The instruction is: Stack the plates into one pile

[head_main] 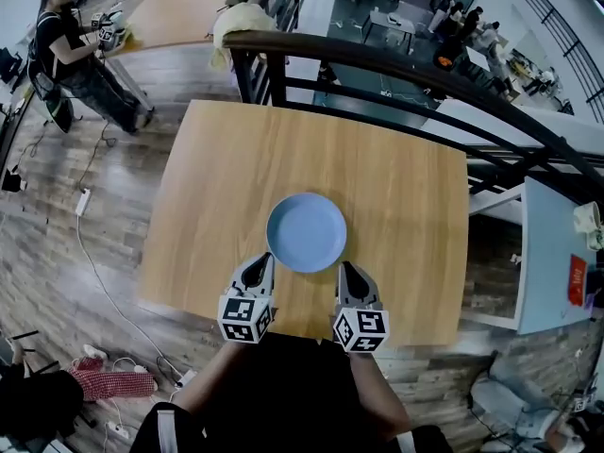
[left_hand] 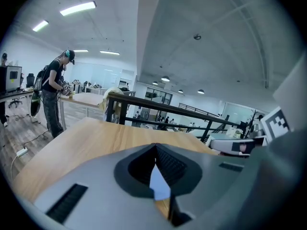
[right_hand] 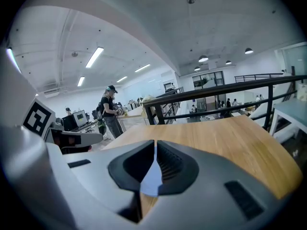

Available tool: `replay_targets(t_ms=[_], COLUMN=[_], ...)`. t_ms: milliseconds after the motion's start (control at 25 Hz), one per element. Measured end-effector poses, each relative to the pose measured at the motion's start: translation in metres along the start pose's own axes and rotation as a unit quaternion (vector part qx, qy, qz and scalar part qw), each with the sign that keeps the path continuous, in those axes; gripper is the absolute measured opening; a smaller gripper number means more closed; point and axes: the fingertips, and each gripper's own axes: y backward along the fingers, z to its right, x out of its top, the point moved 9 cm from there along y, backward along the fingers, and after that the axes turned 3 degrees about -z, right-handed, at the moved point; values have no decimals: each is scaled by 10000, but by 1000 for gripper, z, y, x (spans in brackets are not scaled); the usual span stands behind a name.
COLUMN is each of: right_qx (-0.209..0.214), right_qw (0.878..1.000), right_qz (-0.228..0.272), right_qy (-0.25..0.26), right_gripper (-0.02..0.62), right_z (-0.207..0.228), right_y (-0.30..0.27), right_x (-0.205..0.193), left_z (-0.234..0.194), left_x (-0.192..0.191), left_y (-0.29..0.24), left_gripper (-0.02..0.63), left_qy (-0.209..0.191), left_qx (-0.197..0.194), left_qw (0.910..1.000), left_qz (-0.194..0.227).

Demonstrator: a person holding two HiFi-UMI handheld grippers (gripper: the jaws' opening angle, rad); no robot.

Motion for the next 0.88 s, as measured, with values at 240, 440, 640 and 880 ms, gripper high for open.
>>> replay_targets(t_ms=[240, 440, 640, 880], right_qx=[113, 110, -12, 80], right_qw=[9996, 9988, 9985, 9984], right_qz=[221, 431, 501, 533], right_qy=[125, 203, 215, 193], right_gripper=[38, 37, 37, 32], right_z=[-20, -29, -33, -33], right_y=[10, 16, 20, 20], right_x=[7, 9, 10, 11], left_z=[1, 4, 4, 2], left_x=[3, -4, 0, 4], left_y=[20, 25, 28, 26], left_gripper=[23, 23, 23, 23], left_qy=[-126, -157, -263, -288], left_qx=[-132, -146, -154, -158], left_qw=[9998, 9997, 9993, 9990], left_qz=[85, 122, 196, 305])
